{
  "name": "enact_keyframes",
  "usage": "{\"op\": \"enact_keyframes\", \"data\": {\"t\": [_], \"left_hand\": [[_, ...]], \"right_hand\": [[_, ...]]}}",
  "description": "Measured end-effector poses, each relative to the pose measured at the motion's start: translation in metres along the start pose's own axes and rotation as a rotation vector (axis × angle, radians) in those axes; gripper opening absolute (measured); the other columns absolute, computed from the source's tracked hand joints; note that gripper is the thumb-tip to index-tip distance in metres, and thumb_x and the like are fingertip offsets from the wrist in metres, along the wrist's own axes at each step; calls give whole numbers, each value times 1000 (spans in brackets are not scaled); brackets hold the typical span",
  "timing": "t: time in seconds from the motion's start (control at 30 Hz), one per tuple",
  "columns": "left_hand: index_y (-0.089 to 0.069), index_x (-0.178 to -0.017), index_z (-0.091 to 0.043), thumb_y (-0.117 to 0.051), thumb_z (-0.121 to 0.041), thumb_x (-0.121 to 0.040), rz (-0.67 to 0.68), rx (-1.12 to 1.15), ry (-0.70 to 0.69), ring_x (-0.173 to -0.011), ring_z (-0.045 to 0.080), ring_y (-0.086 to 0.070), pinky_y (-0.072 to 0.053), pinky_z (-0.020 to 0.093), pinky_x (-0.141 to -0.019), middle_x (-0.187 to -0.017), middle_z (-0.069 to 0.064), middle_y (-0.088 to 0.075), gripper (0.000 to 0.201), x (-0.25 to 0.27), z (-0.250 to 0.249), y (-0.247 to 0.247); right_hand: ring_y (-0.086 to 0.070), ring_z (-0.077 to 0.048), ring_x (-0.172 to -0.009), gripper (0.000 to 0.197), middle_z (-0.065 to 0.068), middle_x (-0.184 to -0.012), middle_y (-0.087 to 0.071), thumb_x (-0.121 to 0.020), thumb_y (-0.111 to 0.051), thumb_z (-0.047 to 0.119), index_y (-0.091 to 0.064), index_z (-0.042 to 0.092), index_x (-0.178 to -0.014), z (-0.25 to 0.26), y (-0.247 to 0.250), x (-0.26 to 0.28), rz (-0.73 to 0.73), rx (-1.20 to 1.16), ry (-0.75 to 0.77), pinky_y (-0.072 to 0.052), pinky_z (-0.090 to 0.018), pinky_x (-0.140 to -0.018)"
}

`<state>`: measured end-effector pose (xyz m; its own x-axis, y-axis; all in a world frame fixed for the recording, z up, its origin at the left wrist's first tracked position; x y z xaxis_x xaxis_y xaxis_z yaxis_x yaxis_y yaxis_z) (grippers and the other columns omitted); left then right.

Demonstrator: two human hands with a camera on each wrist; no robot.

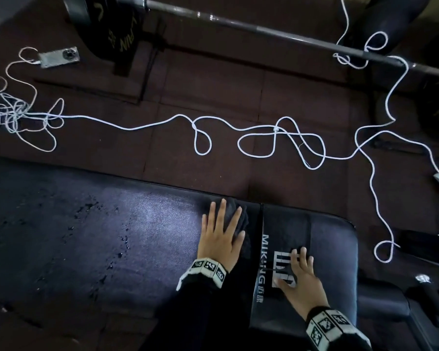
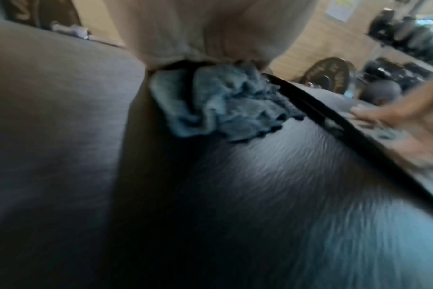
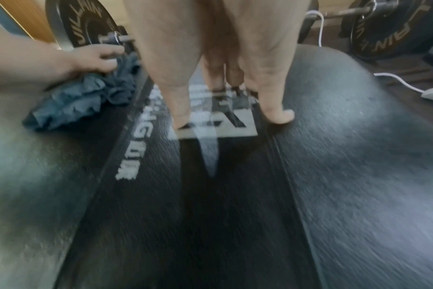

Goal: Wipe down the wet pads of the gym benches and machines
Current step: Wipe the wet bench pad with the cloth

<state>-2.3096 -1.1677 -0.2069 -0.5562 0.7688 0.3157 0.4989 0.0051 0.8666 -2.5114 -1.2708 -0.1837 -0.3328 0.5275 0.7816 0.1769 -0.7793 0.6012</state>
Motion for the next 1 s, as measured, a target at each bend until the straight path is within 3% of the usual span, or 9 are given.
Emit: {"op": "enact_keyframes", "data": {"t": [0.13,0.23,0.33,0.47,0.6,0.7,0.8,0.9,1.0], "left_hand": [[-16,-150,-39,-11,-51,-99,12,-11,72,-146,26,-11,-13,53,-114,-158,8,-13,52,24,38,10],[-27,-147,-34,-23,-44,-97,22,-24,213,-142,24,-17,-11,52,-113,-156,5,-22,51,47,84,18],[-30,-145,-34,-31,-41,-91,52,-55,236,-140,24,-22,-13,53,-107,-154,4,-28,55,68,117,26],[-27,-146,-38,-29,-47,-91,53,-39,326,-142,25,-18,-19,56,-108,-156,4,-23,55,86,152,38],[-2,-147,-45,-11,-66,-82,26,29,584,-147,24,6,-6,55,-115,-157,-3,12,68,106,191,49],[3,-144,-51,-9,-75,-74,-13,103,718,-146,25,13,-1,53,-116,-158,-5,16,75,121,210,53],[3,-145,-48,-8,-77,-72,17,154,726,-146,30,13,-2,53,-116,-155,-7,20,79,126,214,50],[10,-144,-46,-10,-76,-78,70,159,739,-145,32,17,0,54,-115,-150,-9,29,75,123,214,47],[14,-144,-44,-27,-64,-92,111,171,761,-143,31,22,2,54,-116,-145,-10,36,69,119,213,49]], "right_hand": [[3,-23,-145,66,-8,-158,-2,-96,-42,38,-16,7,-148,28,14,0,-162,9,-7,-10,-40,-118],[-3,-21,-145,64,-7,-157,-10,-95,-45,36,-22,7,-147,84,25,3,-349,16,166,-9,-41,-116],[2,-24,-145,68,-6,-158,1,-94,-40,46,-15,16,-149,147,10,-1,-332,62,362,-6,-43,-115],[21,-20,-138,79,4,-150,26,-82,-15,67,1,29,-149,199,-20,-14,-180,241,474,2,-41,-112],[19,-28,-142,65,12,-144,33,-97,-38,40,1,32,-149,203,-23,-29,-130,245,432,-8,-46,-118],[13,-27,-143,66,13,-150,24,-98,-41,28,1,30,-149,196,-8,-36,-184,172,433,-12,-38,-116],[6,-28,-144,65,8,-157,7,-97,-42,21,-4,27,-149,180,14,-50,-215,158,397,-7,-36,-117],[4,-24,-145,66,8,-157,4,-97,-38,17,2,26,-149,169,29,-63,-147,215,424,-4,-34,-117],[-5,-21,-145,67,6,-157,5,-97,-40,17,2,20,-150,161,41,-69,-87,148,427,-18,-35,-115]]}}
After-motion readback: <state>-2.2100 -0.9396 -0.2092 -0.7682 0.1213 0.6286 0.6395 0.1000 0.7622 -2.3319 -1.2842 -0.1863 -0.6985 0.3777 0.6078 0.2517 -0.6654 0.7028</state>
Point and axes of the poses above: each hand's wrist, its own x-axis away from the middle knuckle, its own y-axis out of the back of the hand, z = x × y, the point moved 6 cm from there along -x, towards the middle knuckle
